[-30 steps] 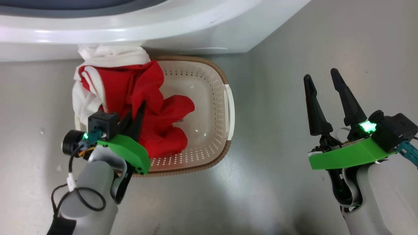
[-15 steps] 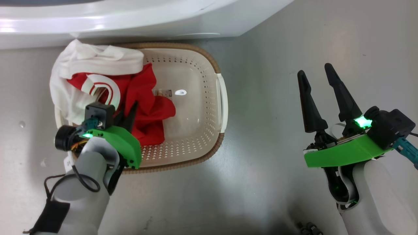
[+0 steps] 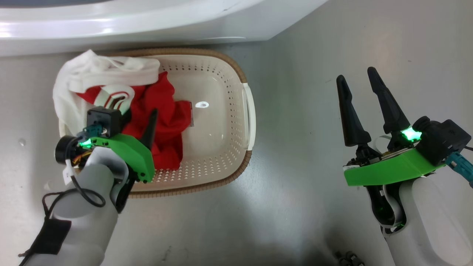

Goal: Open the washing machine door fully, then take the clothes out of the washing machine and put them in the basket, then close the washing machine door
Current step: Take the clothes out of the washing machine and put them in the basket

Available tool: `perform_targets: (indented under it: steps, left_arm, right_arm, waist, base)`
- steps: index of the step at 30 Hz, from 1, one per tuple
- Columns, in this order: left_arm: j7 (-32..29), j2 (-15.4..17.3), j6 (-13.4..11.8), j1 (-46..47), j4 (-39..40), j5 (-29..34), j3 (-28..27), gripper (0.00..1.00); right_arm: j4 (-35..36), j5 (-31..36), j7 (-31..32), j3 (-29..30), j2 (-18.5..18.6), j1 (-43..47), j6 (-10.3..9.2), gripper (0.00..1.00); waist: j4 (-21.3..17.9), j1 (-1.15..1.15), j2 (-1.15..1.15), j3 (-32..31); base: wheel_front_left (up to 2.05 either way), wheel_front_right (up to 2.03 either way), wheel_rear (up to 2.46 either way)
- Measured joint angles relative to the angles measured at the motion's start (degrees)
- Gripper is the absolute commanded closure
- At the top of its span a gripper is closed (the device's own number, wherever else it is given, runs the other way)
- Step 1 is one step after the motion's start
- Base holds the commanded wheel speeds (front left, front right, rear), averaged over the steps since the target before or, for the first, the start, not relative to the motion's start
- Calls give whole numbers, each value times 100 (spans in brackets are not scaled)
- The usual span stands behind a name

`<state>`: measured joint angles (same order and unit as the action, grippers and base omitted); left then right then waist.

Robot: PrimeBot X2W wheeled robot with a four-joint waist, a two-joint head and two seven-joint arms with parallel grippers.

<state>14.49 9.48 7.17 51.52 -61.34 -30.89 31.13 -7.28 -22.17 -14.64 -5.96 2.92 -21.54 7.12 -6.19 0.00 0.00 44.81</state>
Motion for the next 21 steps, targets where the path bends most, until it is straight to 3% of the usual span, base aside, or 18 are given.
perform_targets:
  steps: [10,21]
  left_arm:
    - [0,26,0,-188,396,-156,-264,0]
    - [1,45,0,-976,1373,276,-1308,0]
  right_arm:
    - [-77,5,0,78,0,16,0,0]
    - [-252,108,0,188,0,349,0,0]
  waist:
    - [101,0,0,-298]
    - [234,0,0,-972]
  base:
    - [0,0,0]
    - [0,0,0]
